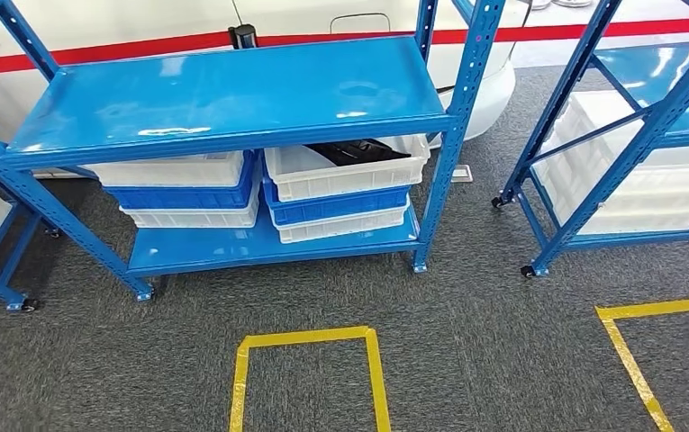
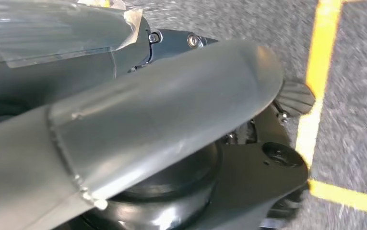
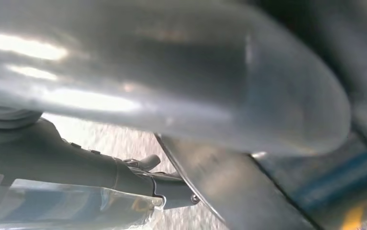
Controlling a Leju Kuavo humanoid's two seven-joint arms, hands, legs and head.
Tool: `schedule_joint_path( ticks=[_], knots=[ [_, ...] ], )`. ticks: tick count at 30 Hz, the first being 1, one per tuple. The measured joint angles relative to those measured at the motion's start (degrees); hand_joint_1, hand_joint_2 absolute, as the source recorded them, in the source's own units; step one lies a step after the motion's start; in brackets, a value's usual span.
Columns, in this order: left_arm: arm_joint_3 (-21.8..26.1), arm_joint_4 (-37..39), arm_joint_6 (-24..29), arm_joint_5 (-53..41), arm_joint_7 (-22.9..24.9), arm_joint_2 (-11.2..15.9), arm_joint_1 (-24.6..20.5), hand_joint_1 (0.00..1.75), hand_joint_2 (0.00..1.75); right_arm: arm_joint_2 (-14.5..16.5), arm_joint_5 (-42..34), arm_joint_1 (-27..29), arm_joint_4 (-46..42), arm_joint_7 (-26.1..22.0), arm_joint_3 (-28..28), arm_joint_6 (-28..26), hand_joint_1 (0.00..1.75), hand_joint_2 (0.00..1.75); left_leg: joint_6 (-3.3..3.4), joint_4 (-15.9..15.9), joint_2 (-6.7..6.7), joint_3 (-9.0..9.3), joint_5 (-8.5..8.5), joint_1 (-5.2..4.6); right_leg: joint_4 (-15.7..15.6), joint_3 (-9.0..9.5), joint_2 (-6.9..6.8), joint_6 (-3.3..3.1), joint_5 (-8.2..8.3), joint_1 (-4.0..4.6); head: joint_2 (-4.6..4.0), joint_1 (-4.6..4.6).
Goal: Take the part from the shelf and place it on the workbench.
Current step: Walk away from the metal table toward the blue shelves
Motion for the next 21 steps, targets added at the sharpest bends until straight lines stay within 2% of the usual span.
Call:
schedule_joint_path(
  ticks=[1, 2, 3, 4, 5, 6, 7, 8, 9, 10, 11, 13, 14, 15, 17, 18, 19, 20, 21],
  knots=[
    [0.0, 0.0, 0.2, 0.0, -0.1, 0.0, -0.1, 0.00, 0.00, 0.0, 0.1, 0.1, 0.0, 0.0, 0.1, 0.0, 0.00, 0.00, -0.17, 3.2, 2.06, -1.43, -1.84, -0.04, 0.0, -0.01, -0.90, -0.32, 0.02, 0.17, 0.00, -0.12],
    [0.1, 0.0, 0.3, 0.0, -0.2, -0.1, -0.2, 0.00, 0.00, -0.1, 0.1, 0.2, 0.0, -0.1, 0.1, 0.0, 0.00, 0.00, -0.32, 7.1, 3.34, -3.25, -3.82, -0.03, 0.0, -0.06, -1.84, -0.59, -0.02, 0.37, 0.00, -0.24],
    [0.1, 0.0, 0.4, 0.0, -0.4, -0.1, -0.3, 0.00, 0.00, -0.1, 0.2, 0.3, 0.0, -0.2, 0.2, 0.0, 0.00, 0.00, -0.39, 10.8, 3.95, -4.99, -5.37, 0.03, 0.0, -0.11, -2.81, -0.77, -0.10, 0.54, 0.00, -0.24],
    [0.1, 0.0, 0.6, 0.0, -0.5, -0.1, -0.2, 0.00, 0.00, -0.2, 0.2, 0.3, 0.0, -0.2, 0.3, 0.0, 0.00, 0.00, -0.40, 13.2, 4.23, -6.09, -6.03, 0.06, 0.0, -0.15, -3.72, -0.86, -0.17, 0.66, 0.00, -0.25],
    [0.2, 0.0, 0.7, 0.0, -0.6, -0.1, -0.2, 0.00, 0.00, -0.2, 0.2, 0.3, 0.0, -0.3, 0.4, 0.0, 0.00, 0.00, -0.32, 13.5, 4.40, -6.13, -5.63, 0.07, 0.0, -0.20, -4.55, -0.96, -0.24, 0.75, 0.00, -0.25],
    [0.3, 0.0, 0.7, 0.0, -0.7, -0.1, -0.1, 0.00, 0.00, -0.3, 0.3, 0.2, 0.0, -0.3, 0.4, 0.0, 0.00, 0.00, -0.13, 11.5, 4.69, -4.94, -4.31, 0.05, 0.0, -0.22, -5.33, -1.06, -0.33, 0.82, 0.00, -0.26],
    [0.3, 0.0, 0.8, 0.0, -0.7, -0.1, -0.1, 0.00, 0.00, -0.2, 0.3, 0.1, 0.0, -0.3, 0.5, 0.0, 0.00, 0.00, 0.21, 7.9, 5.48, -2.89, -2.61, -0.03, 0.0, -0.14, -6.01, -1.12, -0.46, 0.90, 0.00, -0.26],
    [0.3, 0.0, 0.8, 0.0, -0.8, -0.1, -0.1, 0.00, 0.00, -0.2, 0.3, 0.0, 0.0, -0.3, 0.6, 0.0, 0.00, 0.00, 0.64, 3.9, 7.12, -0.63, -1.31, -0.29, 0.0, 0.05, -6.67, -1.12, -0.62, 1.09, 0.00, -0.28],
    [0.4, 0.0, 0.8, 0.0, -0.8, -0.1, -0.3, 0.00, 0.00, -0.2, 0.3, 0.0, 0.0, -0.4, 0.7, 0.0, 0.00, 0.00, 1.05, 0.7, 8.44, 1.18, -0.44, -0.56, 0.0, 0.16, -7.23, -1.00, -0.81, 1.31, 0.00, -0.23],
    [0.4, 0.0, 0.8, 0.0, -0.9, -0.1, -0.4, 0.00, 0.00, -0.2, 0.3, 0.0, 0.0, -0.4, 0.8, 0.0, 0.00, 0.00, 1.38, -1.2, 9.38, 2.15, -0.15, -0.85, 0.0, 0.36, -7.78, -0.81, -0.99, 1.51, 0.00, -0.17],
    [0.4, 0.0, 0.8, 0.0, -0.9, -0.1, -0.5, 0.00, 0.00, -0.2, 0.3, -0.1, 0.0, -0.4, 0.8, 0.0, 0.00, 0.00, 1.60, -1.9, 9.59, 2.42, -0.20, -1.11, -0.1, 0.59, -8.38, -0.59, -1.10, 1.65, 0.00, -0.09],
    [0.4, 0.0, 0.7, 0.0, -0.9, -0.1, -0.3, 0.00, 0.00, -0.3, 0.3, -0.2, 0.0, -0.4, 0.9, 0.0, 0.00, 0.00, 2.03, -2.3, 7.96, 2.40, 0.21, -1.04, -0.2, 0.99, -9.30, -0.12, -1.33, 1.80, 0.00, -0.01],
    [0.4, 0.0, 0.6, 0.0, -0.9, -0.1, -0.2, 0.00, 0.00, -0.3, 0.3, -0.2, -0.1, -0.4, 0.9, 0.0, 0.00, 0.00, 2.30, -2.8, 7.23, 2.55, 0.50, -0.87, 0.2, 1.02, -8.50, 0.13, -1.68, 1.78, 0.00, 0.07],
    [0.4, 0.0, 0.5, -0.1, -0.9, -0.2, -0.2, 0.00, 0.00, -0.3, 0.2, -0.2, -0.1, -0.4, 0.9, 0.0, 0.00, 0.00, 2.64, -3.2, 6.45, 2.69, 0.84, -0.64, 1.6, 0.44, -6.93, 0.22, -2.56, 1.71, 0.00, 0.13],
    [0.4, 0.0, 0.2, -0.3, -0.9, -0.3, -0.3, 0.00, 0.00, -0.4, 0.0, -0.1, -0.1, -0.5, 0.9, 0.0, 0.00, 0.00, 3.07, -3.6, 4.75, 2.67, 1.23, -0.42, 7.9, -2.53, -3.08, 0.05, -5.56, 1.38, 0.00, 0.31],
    [0.4, 0.0, 0.1, -0.4, -0.9, -0.3, -0.4, 0.00, 0.00, -0.4, -0.1, 0.0, -0.1, -0.6, 0.9, 0.0, 0.00, 0.00, 3.19, -3.6, 3.80, 2.55, 1.31, -0.40, 11.8, -4.53, -2.10, -0.04, -7.08, 1.25, 0.00, 0.32],
    [0.4, 0.0, 0.0, -0.4, -0.9, -0.4, -0.3, 0.00, 0.00, -0.4, -0.1, 0.0, -0.1, -0.6, 0.9, 0.0, 0.00, 0.00, 3.19, -3.5, 2.87, 2.49, 1.34, -0.39, 14.6, -6.05, -1.72, 0.09, -7.91, 1.15, 0.00, 0.35],
    [0.4, 0.0, -0.1, -0.4, -0.9, -0.4, -0.2, 0.00, 0.00, -0.5, -0.2, 0.0, -0.1, -0.7, 0.9, 0.0, 0.00, 0.00, 3.17, -3.5, 1.96, 2.48, 1.37, -0.36, 15.6, -6.68, -1.57, 0.46, -7.79, 1.03, 0.00, 0.35],
    [0.4, 0.0, -0.1, -0.4, -0.9, -0.4, -0.2, 0.00, 0.00, -0.5, -0.2, 0.0, -0.1, -0.7, 0.9, 0.0, 0.00, 0.00, 3.11, -3.4, 1.04, 2.52, 1.39, -0.32, 14.2, -6.18, -1.42, 1.06, -6.65, 0.87, 0.00, 0.36]
  ],
)
